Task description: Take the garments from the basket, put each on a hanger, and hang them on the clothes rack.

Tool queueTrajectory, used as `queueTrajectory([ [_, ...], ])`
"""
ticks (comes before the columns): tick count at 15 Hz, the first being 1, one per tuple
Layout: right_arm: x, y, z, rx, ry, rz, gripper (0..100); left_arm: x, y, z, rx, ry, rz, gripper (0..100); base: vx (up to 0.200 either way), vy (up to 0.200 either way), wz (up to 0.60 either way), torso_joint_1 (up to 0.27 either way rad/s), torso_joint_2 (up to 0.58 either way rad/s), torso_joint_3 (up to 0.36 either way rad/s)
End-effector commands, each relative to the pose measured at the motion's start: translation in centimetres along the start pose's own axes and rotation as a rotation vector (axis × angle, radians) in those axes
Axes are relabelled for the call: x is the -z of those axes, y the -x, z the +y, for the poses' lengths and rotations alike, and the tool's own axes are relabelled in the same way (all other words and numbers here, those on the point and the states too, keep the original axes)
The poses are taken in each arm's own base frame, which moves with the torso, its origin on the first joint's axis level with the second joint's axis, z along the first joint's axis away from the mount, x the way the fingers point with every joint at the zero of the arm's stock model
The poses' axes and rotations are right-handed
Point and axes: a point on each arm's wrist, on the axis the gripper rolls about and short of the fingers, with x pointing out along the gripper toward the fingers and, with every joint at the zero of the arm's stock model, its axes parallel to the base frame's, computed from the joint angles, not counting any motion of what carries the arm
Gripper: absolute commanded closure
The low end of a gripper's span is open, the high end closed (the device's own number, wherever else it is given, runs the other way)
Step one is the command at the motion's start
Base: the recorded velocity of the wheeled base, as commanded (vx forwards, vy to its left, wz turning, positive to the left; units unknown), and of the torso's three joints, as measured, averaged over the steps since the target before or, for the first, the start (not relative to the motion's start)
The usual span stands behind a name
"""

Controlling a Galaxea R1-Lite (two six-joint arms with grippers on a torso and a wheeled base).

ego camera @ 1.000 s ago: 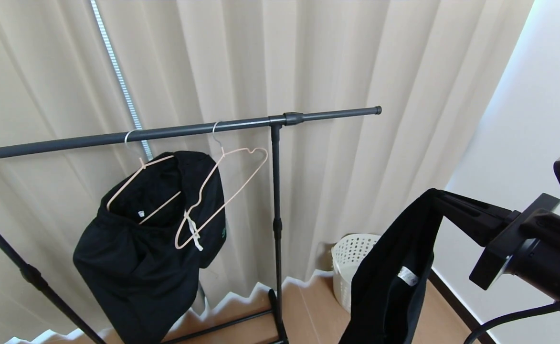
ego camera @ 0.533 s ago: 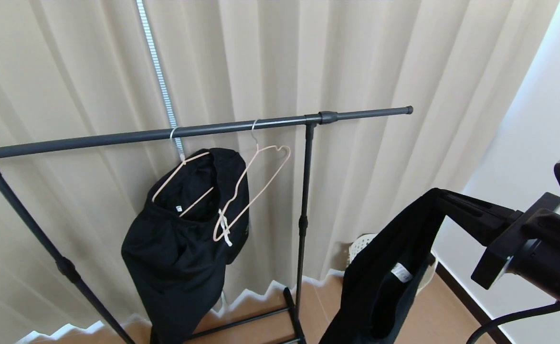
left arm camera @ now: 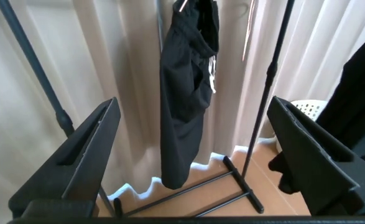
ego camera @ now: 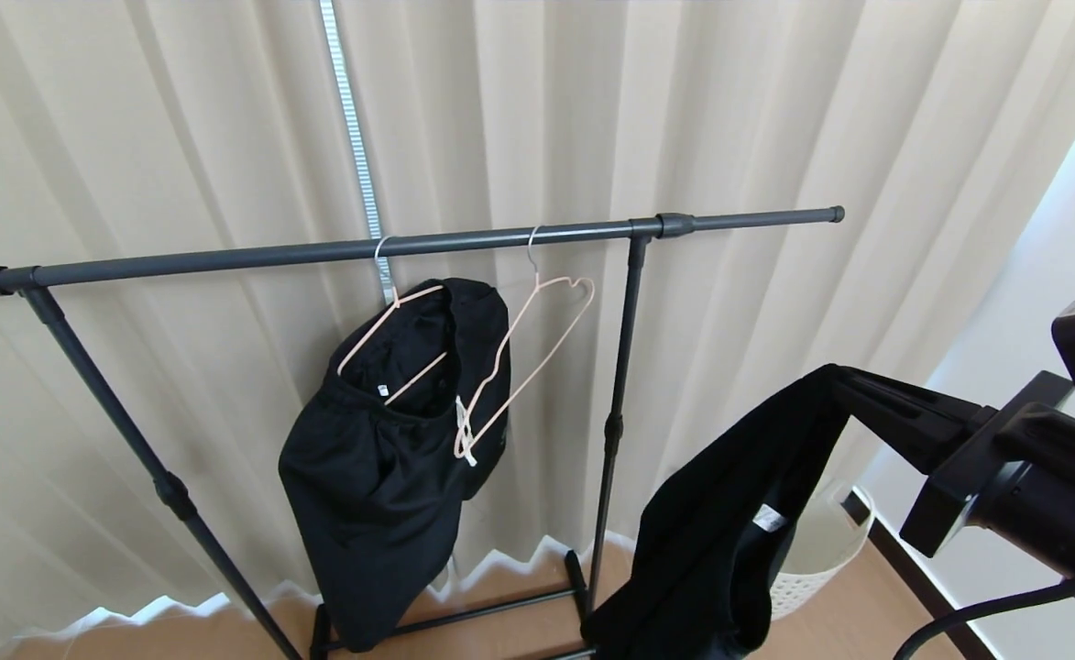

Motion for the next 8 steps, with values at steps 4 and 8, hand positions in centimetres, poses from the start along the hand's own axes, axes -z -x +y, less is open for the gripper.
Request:
queueTrajectory([
  [4,0.42,-0.46,0.12,0.001,0.004,0.023,100,0.01,-0.01,0.01,-0.002,-0.011,0.002,0,0.0,0.0,0.45,0.003,0.0,0.001],
  [8,0.35,-0.07,0.02,0.002,0.004,0.014,100,0.3,-0.01,-0.01,-0.001,-0.037,0.032,0,0.0,0.0,0.0,0.0,0.0,0.0],
])
